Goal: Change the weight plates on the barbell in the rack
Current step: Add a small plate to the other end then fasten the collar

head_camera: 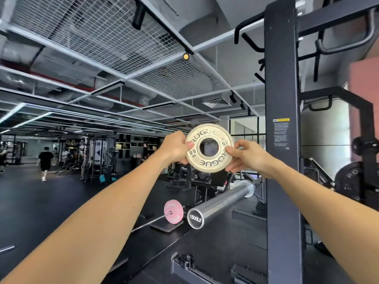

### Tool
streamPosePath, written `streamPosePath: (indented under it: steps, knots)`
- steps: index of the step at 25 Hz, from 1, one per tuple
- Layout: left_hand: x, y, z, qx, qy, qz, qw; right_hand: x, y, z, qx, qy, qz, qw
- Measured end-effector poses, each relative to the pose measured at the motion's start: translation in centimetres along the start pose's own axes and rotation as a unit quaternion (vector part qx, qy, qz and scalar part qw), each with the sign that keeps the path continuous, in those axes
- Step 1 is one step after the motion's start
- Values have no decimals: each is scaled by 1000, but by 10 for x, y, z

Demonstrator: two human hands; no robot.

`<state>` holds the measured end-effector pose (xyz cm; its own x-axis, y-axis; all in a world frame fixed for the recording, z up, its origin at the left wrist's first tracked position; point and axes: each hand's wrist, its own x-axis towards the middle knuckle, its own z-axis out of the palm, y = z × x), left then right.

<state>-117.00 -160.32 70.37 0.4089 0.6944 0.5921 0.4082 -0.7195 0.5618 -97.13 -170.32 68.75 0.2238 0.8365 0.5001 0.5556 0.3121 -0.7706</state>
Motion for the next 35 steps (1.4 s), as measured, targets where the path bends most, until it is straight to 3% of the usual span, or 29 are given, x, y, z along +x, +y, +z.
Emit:
streamPosePath:
  steps: [9, 16, 24, 35]
  knots:
    - [89, -52, 24, -22, -23, 35, 999, 66, 35, 19, 0, 65, 11, 998]
    - [103, -66, 39, -74, -80, 65, 992, 57, 33, 28, -46, 117, 62, 990]
    - [73, -82, 27, -139, -156, 115, 971, -4, -4, 67, -83, 195, 114, 971]
    - [-34, -127, 22, -191, -244, 102, 945, -114, -14, 144, -101, 227, 197, 948]
